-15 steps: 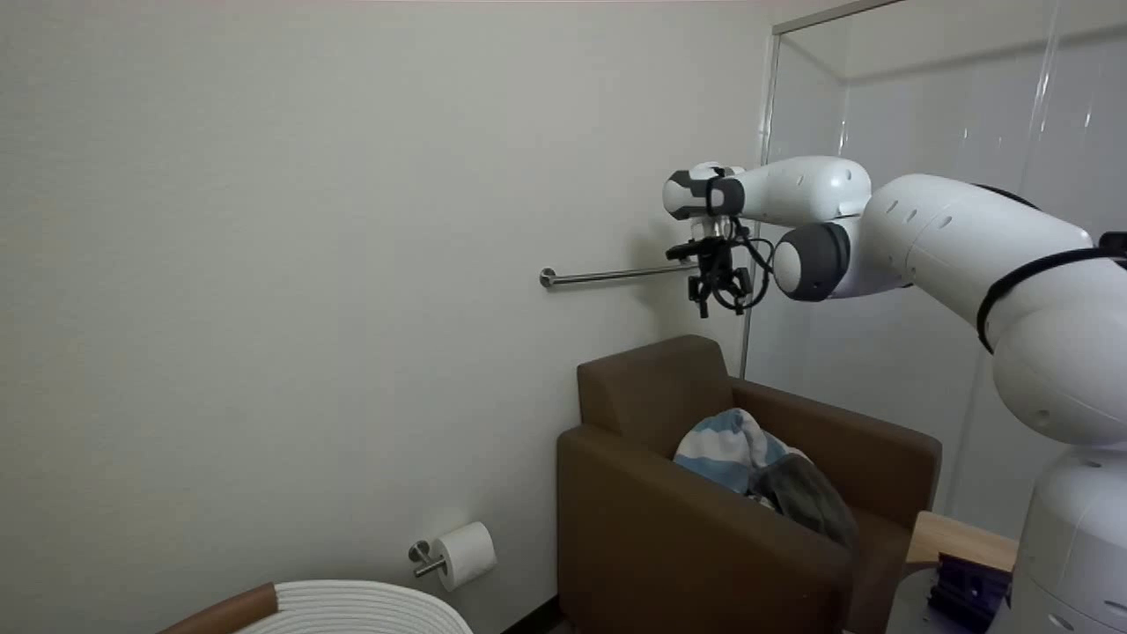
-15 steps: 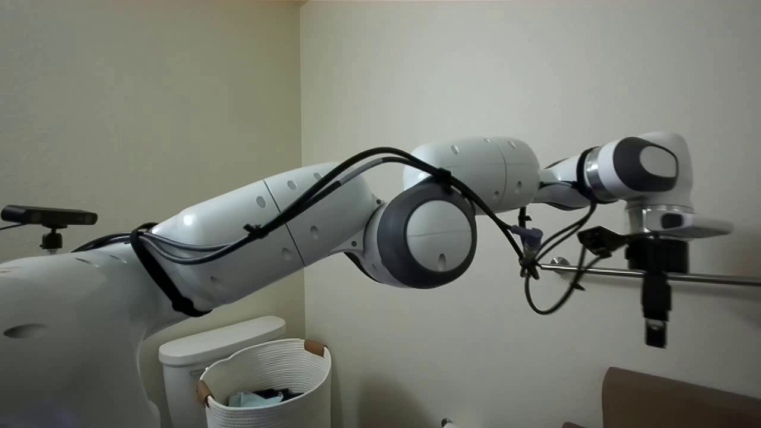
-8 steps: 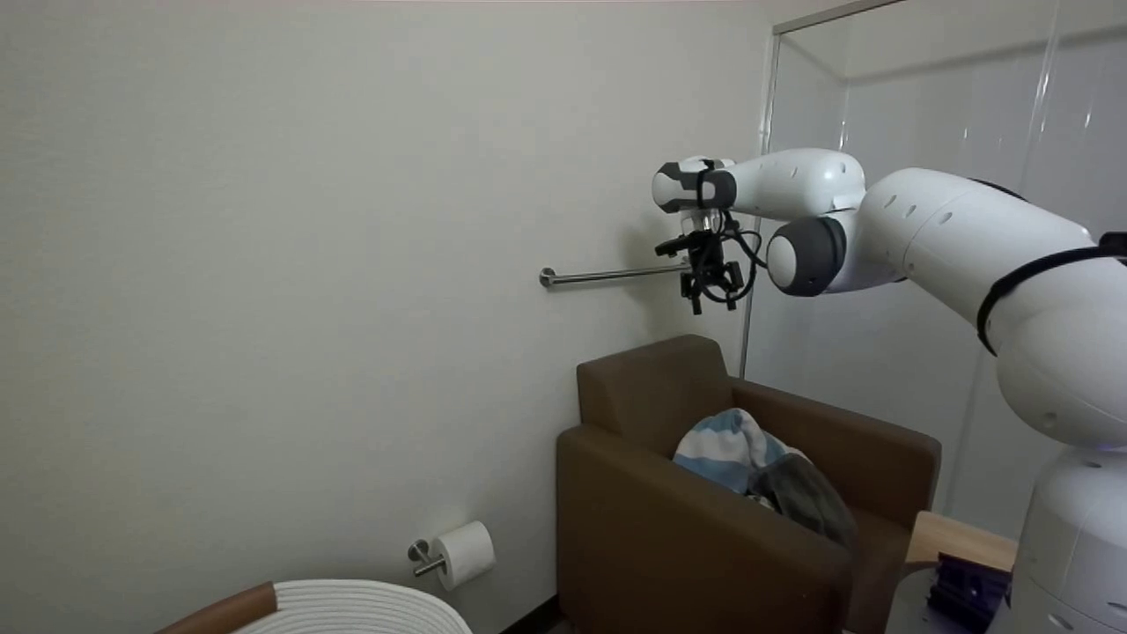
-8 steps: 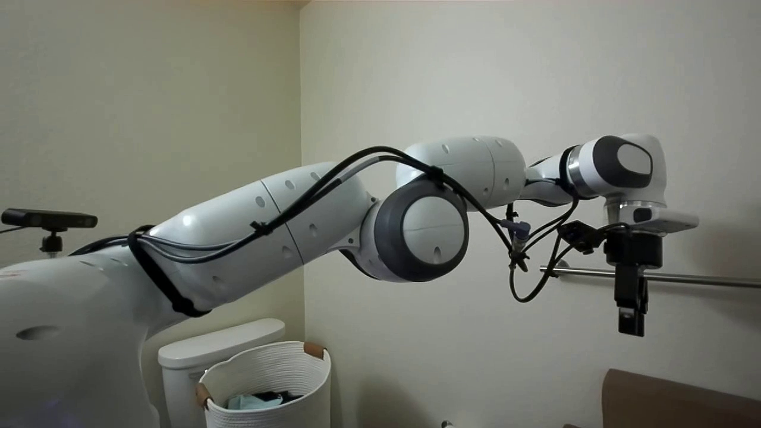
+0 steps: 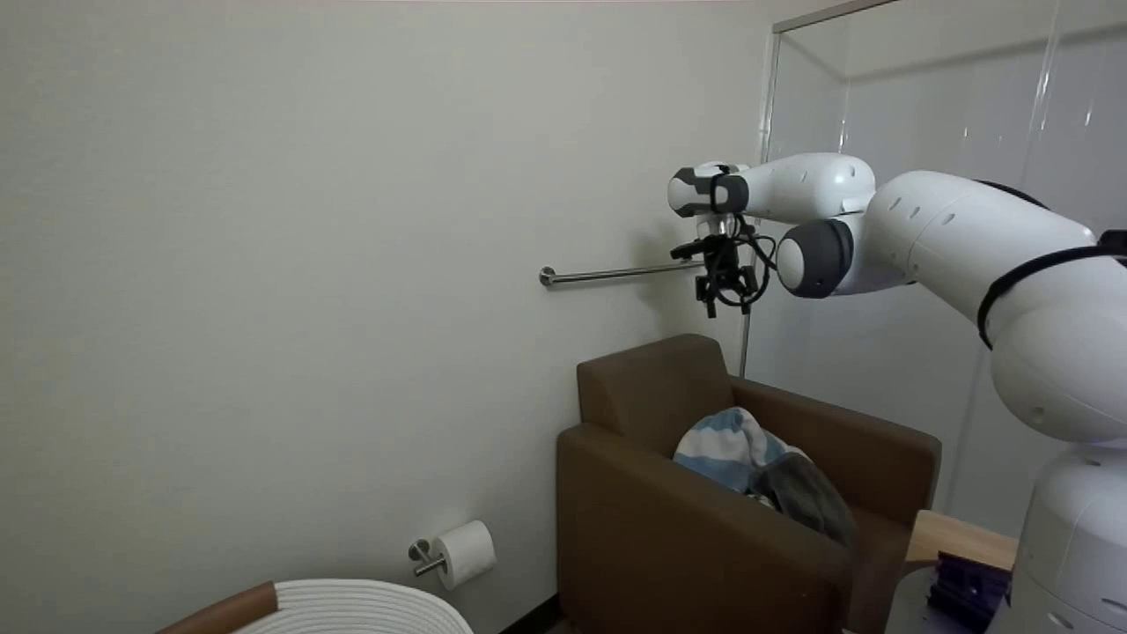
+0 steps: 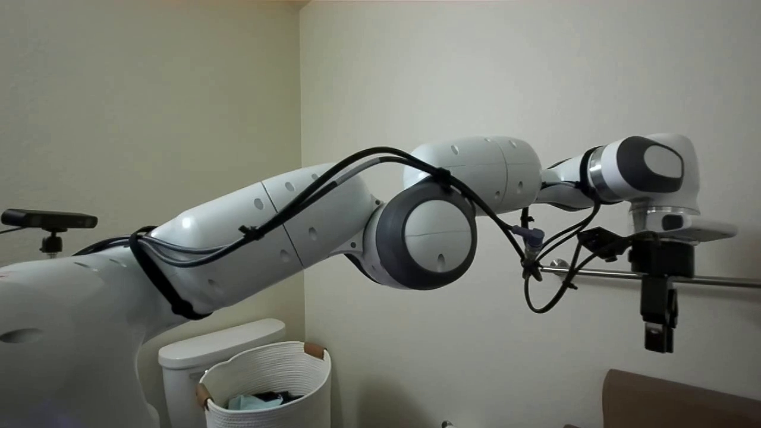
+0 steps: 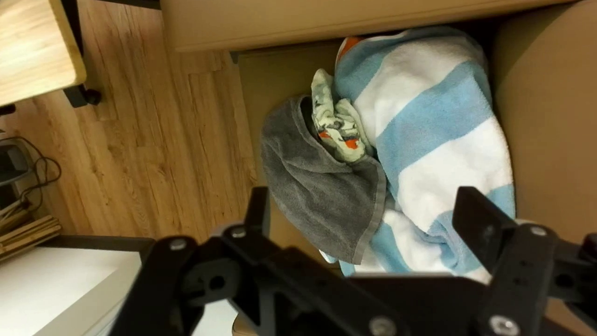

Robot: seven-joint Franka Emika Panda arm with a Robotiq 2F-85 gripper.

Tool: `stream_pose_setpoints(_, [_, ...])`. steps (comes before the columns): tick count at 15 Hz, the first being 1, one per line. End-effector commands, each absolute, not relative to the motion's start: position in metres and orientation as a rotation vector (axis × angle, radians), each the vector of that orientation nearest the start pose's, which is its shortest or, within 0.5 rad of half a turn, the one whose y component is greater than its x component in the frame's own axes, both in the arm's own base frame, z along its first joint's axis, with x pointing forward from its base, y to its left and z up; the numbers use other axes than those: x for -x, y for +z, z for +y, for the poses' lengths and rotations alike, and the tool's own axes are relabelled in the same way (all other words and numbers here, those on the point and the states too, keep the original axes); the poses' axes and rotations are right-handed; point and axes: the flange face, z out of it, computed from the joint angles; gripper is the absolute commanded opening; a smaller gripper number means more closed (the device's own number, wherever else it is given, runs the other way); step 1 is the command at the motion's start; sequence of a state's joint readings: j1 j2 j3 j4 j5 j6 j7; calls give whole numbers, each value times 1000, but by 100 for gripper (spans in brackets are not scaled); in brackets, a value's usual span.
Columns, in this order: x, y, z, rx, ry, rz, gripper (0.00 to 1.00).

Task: Move the object from the basket to the couch and move the towel from the couch to the basket

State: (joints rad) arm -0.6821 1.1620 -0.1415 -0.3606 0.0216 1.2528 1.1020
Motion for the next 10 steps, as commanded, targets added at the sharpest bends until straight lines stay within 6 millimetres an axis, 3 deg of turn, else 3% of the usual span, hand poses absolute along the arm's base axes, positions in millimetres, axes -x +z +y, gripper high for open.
stream_pose_setpoints(1, [-528, 347, -555, 1863, 364, 2581, 100])
stream_pose_setpoints(4, [-506, 315, -585, 1802, 340, 2559, 100])
stream_pose_setpoints(5, [-504, 295, -590, 1792, 345, 2618, 100])
stream_pose_setpoints(6, [-497, 273, -592, 1803, 405, 2679, 100])
stream_pose_setpoints(10, [-478, 230, -601, 1848, 510, 2682, 100])
